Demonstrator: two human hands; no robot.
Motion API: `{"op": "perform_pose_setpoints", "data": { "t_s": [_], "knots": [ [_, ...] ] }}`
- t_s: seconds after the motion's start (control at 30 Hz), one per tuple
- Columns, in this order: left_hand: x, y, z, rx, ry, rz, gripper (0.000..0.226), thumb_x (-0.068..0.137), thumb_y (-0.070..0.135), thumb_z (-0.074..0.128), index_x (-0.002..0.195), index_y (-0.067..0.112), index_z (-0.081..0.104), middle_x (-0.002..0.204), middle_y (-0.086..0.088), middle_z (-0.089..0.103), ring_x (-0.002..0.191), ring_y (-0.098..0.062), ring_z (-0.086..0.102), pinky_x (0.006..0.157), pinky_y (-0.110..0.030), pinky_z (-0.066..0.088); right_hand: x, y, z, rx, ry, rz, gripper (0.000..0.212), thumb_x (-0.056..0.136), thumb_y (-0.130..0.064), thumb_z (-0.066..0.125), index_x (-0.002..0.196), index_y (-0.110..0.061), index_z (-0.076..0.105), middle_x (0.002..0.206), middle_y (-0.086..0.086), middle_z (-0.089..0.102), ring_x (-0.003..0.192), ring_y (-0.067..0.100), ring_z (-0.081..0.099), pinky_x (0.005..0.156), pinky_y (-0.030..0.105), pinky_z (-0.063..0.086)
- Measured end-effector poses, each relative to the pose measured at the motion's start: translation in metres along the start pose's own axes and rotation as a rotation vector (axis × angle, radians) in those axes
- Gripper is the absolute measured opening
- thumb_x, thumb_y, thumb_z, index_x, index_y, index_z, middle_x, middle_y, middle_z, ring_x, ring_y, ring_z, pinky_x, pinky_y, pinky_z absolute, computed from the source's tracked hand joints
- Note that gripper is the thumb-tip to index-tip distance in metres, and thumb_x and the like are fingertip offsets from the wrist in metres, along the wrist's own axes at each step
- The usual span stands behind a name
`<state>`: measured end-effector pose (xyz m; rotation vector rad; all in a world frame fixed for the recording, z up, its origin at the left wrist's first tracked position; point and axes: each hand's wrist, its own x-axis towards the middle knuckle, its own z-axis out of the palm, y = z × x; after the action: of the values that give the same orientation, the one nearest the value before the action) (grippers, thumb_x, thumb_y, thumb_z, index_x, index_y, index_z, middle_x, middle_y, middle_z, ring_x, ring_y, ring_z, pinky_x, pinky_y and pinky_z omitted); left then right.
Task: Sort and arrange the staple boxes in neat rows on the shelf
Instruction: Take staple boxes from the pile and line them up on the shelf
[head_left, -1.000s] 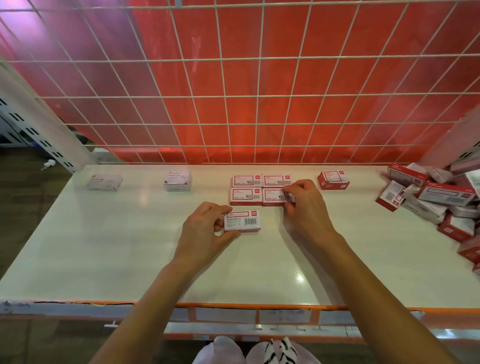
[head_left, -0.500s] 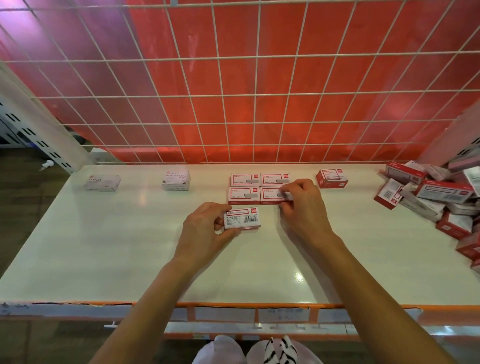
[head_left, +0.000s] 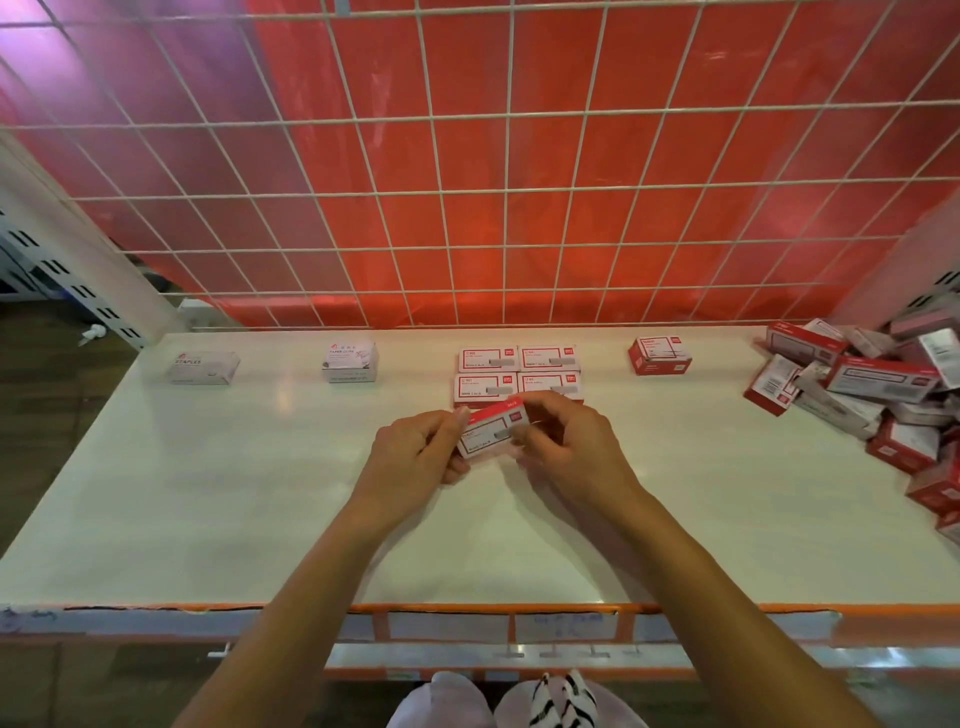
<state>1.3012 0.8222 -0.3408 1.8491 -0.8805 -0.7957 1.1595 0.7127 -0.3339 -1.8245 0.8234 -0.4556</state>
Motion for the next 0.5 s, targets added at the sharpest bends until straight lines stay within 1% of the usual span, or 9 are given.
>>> {"op": "perform_pose_setpoints", "data": {
  "t_s": [0.07, 0.1, 0.2, 0.27, 0.3, 0.33, 0.4, 0.47, 0.5],
  "knots": [
    [-0.0005, 0.0, 0.0009, -0.04, -0.021, -0.035, 0.05, 0.083, 0.056, 0.04, 0.103, 0.021, 0.069, 0.076, -0.001, 0.071, 0.066, -0.015, 0.067, 0.062, -0.024, 0.056, -0.0016, -0.0017, 0.0022, 0.178, 0.018, 0.074, 0.023, 0.093, -0.011, 0.057, 0.113, -0.021, 0.059, 0.102, -0.013, 0.063, 0.088, 0.003, 0.064, 0.066, 0.009, 0.05],
    [-0.0005, 0.0005, 0.0011, -0.049, -0.034, -0.043, 0.05, 0.083, 0.056, 0.04, 0.103, 0.021, 0.069, 0.076, -0.002, 0.071, 0.066, -0.014, 0.067, 0.063, -0.024, 0.056, -0.0017, -0.0025, 0.0027, 0.232, 0.037, 0.099, 0.02, 0.093, -0.011, 0.057, 0.111, -0.021, 0.059, 0.1, -0.011, 0.064, 0.086, 0.003, 0.065, 0.064, 0.012, 0.052],
    [-0.001, 0.0015, 0.0007, -0.019, -0.056, -0.041, 0.039, 0.086, 0.054, 0.041, 0.097, 0.029, 0.068, 0.078, 0.001, 0.072, 0.069, -0.012, 0.066, 0.065, -0.024, 0.057, -0.0011, -0.0032, 0.0018, 0.276, 0.068, 0.131, 0.016, 0.093, -0.013, 0.058, 0.107, -0.019, 0.061, 0.102, -0.006, 0.067, 0.084, 0.003, 0.067, 0.064, 0.014, 0.053],
    [-0.0011, 0.0023, 0.0003, -0.029, -0.054, -0.033, 0.026, 0.094, 0.044, 0.045, 0.097, 0.031, 0.068, 0.081, 0.003, 0.072, 0.072, -0.014, 0.067, 0.067, -0.025, 0.057, -0.0002, -0.0034, 0.0018, 0.287, 0.064, 0.131, 0.015, 0.092, -0.014, 0.058, 0.106, -0.019, 0.063, 0.103, -0.004, 0.067, 0.086, 0.005, 0.068, 0.066, 0.015, 0.054],
    [-0.0011, 0.0032, 0.0003, -0.038, -0.053, -0.031, 0.023, 0.097, 0.037, 0.046, 0.101, 0.03, 0.068, 0.083, 0.004, 0.072, 0.074, -0.015, 0.068, 0.066, -0.025, 0.057, 0.0006, -0.0033, 0.002, 0.288, 0.065, 0.126, 0.015, 0.092, -0.014, 0.059, 0.105, -0.02, 0.063, 0.103, -0.003, 0.068, 0.087, 0.006, 0.068, 0.065, 0.015, 0.054],
    [-0.0008, 0.0032, 0.0004, -0.038, -0.055, -0.032, 0.024, 0.098, 0.033, 0.047, 0.107, 0.028, 0.068, 0.086, 0.005, 0.071, 0.075, -0.015, 0.068, 0.066, -0.024, 0.057, 0.001, -0.0034, 0.0019, 0.283, 0.069, 0.121, 0.014, 0.092, -0.014, 0.059, 0.104, -0.021, 0.063, 0.103, -0.003, 0.068, 0.087, 0.006, 0.068, 0.065, 0.015, 0.053],
    [-0.0017, 0.0047, 0.001, -0.035, -0.053, -0.034, 0.027, 0.096, 0.032, 0.051, 0.118, 0.024, 0.064, 0.093, 0.005, 0.07, 0.078, -0.015, 0.068, 0.068, -0.024, 0.057, 0.0022, -0.0045, 0.0018, 0.281, 0.088, 0.114, 0.014, 0.092, -0.014, 0.06, 0.102, -0.022, 0.063, 0.103, -0.002, 0.069, 0.087, 0.007, 0.068, 0.064, 0.016, 0.053],
    [-0.0027, 0.0049, 0.0005, 0.021, -0.031, 0.002, 0.033, 0.09, 0.034, 0.062, 0.122, 0.027, 0.057, 0.097, 0.006, 0.068, 0.08, -0.013, 0.067, 0.072, -0.024, 0.058, 0.0035, -0.0053, 0.0019, 0.283, 0.114, 0.126, 0.016, 0.091, -0.014, 0.061, 0.105, -0.023, 0.062, 0.103, -0.001, 0.069, 0.087, 0.01, 0.068, 0.064, 0.019, 0.056],
    [-0.0032, 0.0052, 0.0001, 0.066, -0.022, 0.03, 0.04, 0.085, 0.033, 0.068, 0.122, 0.029, 0.053, 0.098, 0.007, 0.067, 0.079, -0.01, 0.066, 0.072, -0.021, 0.057, 0.0036, -0.0056, 0.0022, 0.29, 0.122, 0.143, 0.018, 0.091, -0.014, 0.061, 0.107, -0.023, 0.06, 0.103, -0.002, 0.068, 0.088, 0.011, 0.068, 0.065, 0.021, 0.057]
  ]
}}
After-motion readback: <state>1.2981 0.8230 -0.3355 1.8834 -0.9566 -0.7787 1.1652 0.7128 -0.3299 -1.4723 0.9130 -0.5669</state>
